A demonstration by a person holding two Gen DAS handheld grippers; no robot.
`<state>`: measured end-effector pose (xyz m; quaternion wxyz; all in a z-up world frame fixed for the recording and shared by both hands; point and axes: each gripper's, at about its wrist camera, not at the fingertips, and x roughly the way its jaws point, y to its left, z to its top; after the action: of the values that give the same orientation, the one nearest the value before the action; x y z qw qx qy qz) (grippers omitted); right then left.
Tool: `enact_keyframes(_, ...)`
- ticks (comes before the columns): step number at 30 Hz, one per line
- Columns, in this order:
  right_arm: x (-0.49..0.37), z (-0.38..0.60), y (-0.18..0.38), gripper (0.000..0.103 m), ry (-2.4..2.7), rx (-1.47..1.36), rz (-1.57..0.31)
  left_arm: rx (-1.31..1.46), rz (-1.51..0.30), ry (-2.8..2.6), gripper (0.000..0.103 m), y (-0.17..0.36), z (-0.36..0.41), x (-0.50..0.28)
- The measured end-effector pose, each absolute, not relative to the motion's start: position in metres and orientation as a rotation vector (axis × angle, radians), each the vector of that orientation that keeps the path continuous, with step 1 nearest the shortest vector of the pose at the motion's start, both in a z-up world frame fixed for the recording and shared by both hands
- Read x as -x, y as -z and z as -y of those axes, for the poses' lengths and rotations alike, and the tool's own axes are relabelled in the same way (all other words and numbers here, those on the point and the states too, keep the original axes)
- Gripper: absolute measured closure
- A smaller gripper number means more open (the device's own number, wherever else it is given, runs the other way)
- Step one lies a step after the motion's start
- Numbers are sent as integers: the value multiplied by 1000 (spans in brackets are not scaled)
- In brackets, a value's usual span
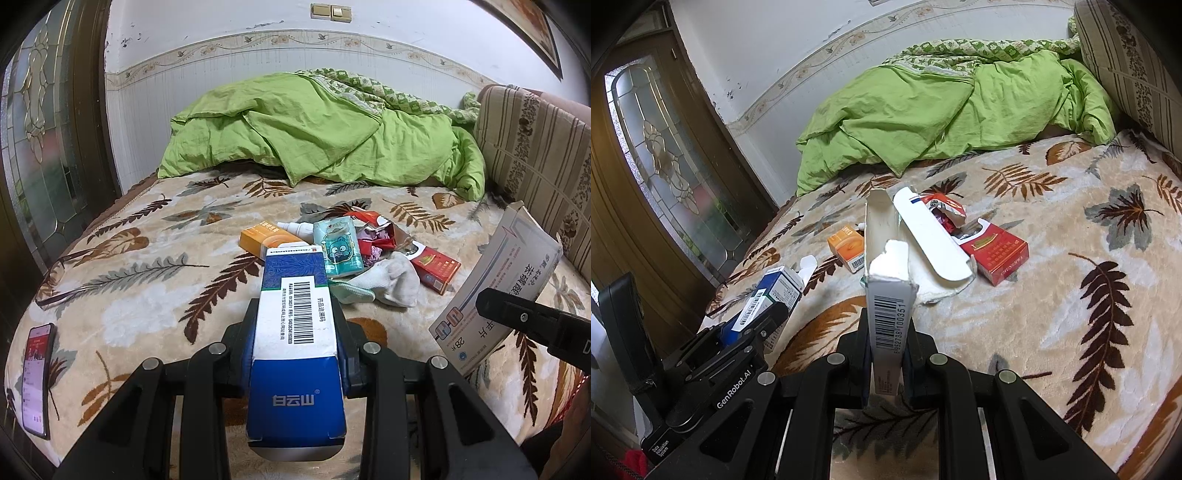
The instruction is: Collect trash
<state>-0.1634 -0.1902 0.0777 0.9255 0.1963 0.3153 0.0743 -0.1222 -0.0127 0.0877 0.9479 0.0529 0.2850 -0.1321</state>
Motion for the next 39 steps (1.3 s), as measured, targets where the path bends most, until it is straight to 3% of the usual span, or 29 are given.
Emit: enact_keyframes(39,163,193,-79,89,-154,-410,-648,-112,-577,269,70,-87,14,124)
